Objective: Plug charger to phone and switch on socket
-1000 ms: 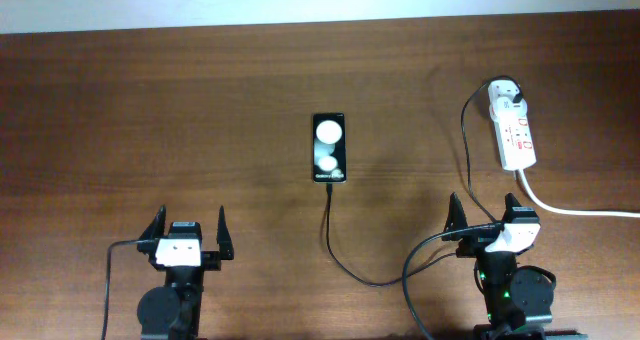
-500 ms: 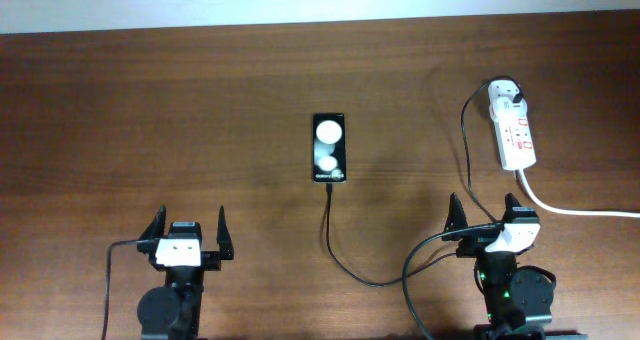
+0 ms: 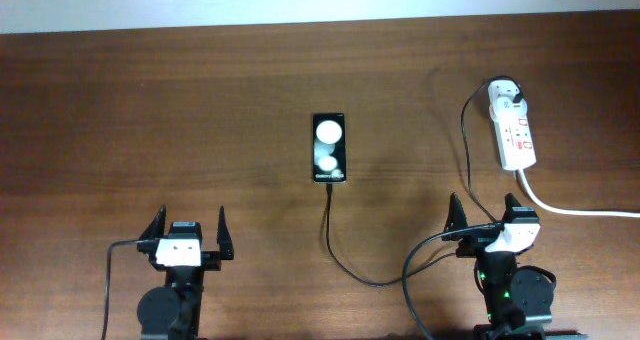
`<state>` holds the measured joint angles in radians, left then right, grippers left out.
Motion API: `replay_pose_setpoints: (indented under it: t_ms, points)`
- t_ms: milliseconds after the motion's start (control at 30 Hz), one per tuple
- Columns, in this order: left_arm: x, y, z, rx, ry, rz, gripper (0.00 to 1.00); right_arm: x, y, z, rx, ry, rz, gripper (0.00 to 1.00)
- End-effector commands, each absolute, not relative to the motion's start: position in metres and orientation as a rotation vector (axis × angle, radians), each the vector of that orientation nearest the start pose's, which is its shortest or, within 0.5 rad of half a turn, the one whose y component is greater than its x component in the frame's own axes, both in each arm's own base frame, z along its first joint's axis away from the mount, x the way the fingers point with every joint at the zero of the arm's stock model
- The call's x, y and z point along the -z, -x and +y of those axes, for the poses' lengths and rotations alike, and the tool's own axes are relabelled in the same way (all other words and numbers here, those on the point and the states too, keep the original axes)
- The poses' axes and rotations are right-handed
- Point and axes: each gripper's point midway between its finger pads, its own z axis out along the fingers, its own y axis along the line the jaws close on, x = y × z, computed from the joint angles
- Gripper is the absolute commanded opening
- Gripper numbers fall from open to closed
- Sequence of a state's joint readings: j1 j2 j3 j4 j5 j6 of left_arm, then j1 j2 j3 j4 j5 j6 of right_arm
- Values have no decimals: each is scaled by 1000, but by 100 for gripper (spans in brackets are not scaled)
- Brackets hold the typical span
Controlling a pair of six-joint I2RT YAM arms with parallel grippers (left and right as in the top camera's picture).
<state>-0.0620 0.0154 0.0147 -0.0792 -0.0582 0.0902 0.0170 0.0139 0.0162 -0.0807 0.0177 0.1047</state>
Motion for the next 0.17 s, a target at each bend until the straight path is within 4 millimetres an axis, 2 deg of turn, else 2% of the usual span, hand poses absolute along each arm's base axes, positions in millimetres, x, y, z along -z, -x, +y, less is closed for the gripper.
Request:
replay_pose_setpoints:
  t_ms: [0, 133]
  points:
    - [-157, -246, -6, -76, -100, 1646, 99, -156, -246, 5, -94, -70, 1649, 99]
    - [-157, -246, -6, -75, -100, 1646, 99, -156, -246, 5, -94, -70, 1649, 99]
